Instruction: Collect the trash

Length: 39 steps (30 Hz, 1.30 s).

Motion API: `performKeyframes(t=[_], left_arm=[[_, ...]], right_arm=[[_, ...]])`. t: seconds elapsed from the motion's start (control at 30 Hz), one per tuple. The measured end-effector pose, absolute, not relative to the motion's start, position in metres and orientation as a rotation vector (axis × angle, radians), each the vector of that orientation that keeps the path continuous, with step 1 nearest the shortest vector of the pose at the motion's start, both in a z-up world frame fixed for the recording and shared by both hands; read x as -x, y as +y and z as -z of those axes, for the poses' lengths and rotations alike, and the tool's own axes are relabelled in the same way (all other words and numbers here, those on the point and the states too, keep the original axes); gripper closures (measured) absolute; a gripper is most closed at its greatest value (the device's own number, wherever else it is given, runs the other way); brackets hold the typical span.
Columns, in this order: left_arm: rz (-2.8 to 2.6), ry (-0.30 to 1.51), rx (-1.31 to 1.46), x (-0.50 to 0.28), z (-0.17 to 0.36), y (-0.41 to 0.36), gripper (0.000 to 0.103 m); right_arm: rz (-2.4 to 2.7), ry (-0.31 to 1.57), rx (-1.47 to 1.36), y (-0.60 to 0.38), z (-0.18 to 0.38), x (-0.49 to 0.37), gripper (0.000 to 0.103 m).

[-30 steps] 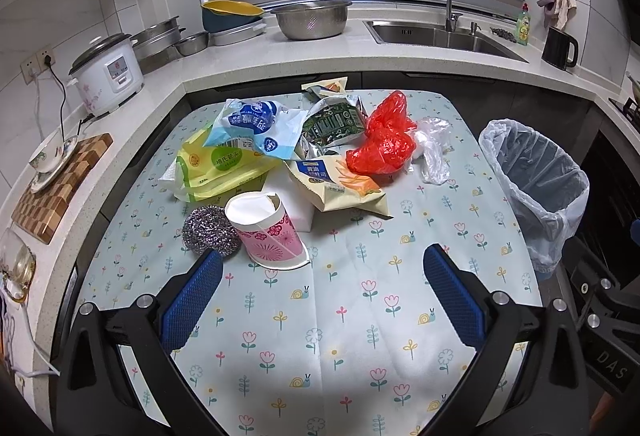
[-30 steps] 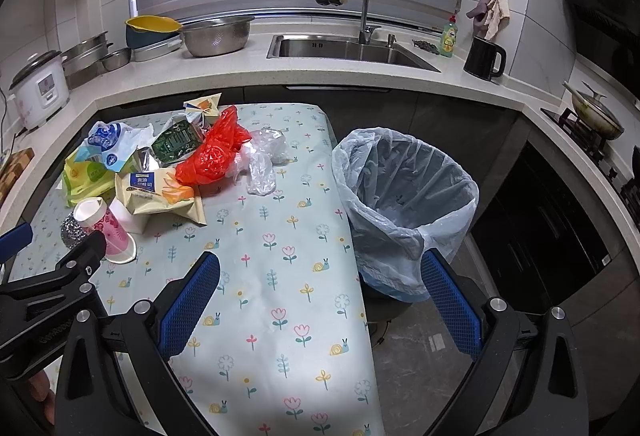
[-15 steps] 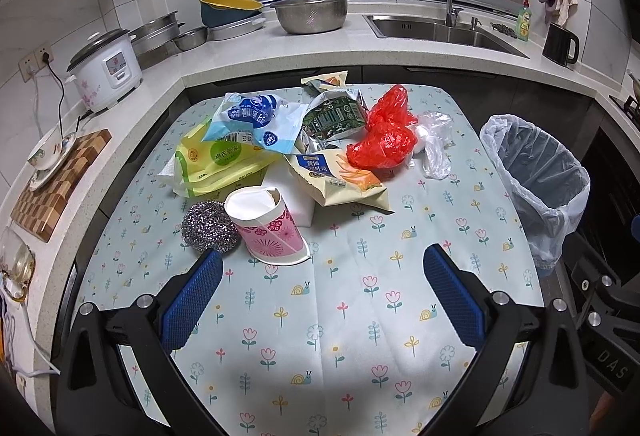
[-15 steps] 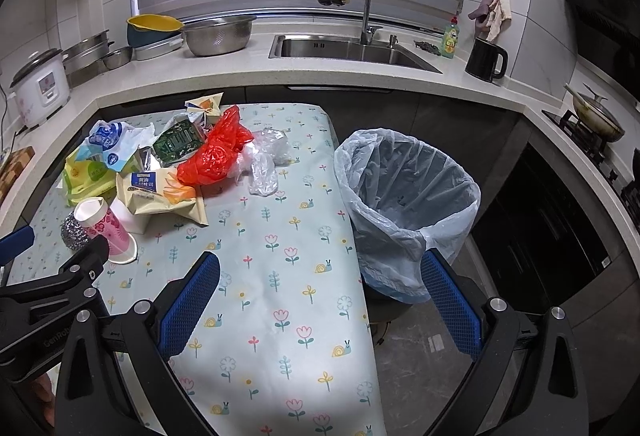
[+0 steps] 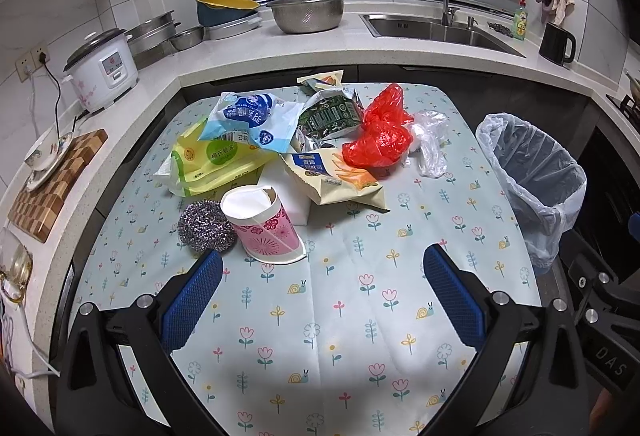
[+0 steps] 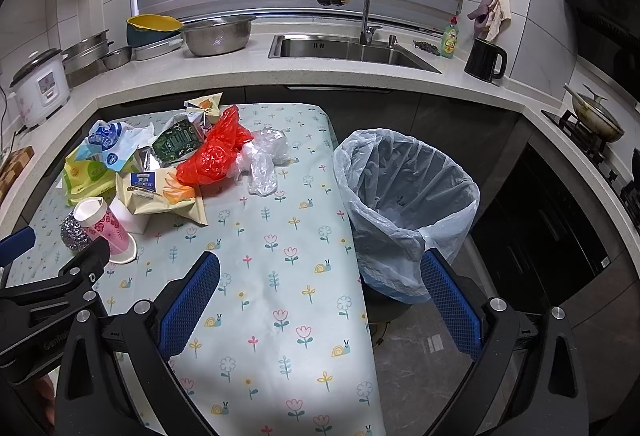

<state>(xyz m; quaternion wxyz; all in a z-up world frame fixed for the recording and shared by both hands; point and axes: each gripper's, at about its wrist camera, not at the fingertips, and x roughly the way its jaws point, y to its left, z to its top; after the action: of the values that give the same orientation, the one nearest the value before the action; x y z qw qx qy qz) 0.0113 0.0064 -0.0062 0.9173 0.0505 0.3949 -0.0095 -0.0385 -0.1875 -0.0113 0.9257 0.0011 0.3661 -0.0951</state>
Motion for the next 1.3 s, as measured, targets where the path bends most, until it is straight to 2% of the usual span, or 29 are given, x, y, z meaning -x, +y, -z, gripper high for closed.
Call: performKeyframes(t=[1.3], left_arm=[[0.026,0.808,-0.098,-0.0099,0.0026,0.006,0.007]], right_arm=[[0.198,0.745,-0.001,-0.1879,0.0093,0.0385,0.007]])
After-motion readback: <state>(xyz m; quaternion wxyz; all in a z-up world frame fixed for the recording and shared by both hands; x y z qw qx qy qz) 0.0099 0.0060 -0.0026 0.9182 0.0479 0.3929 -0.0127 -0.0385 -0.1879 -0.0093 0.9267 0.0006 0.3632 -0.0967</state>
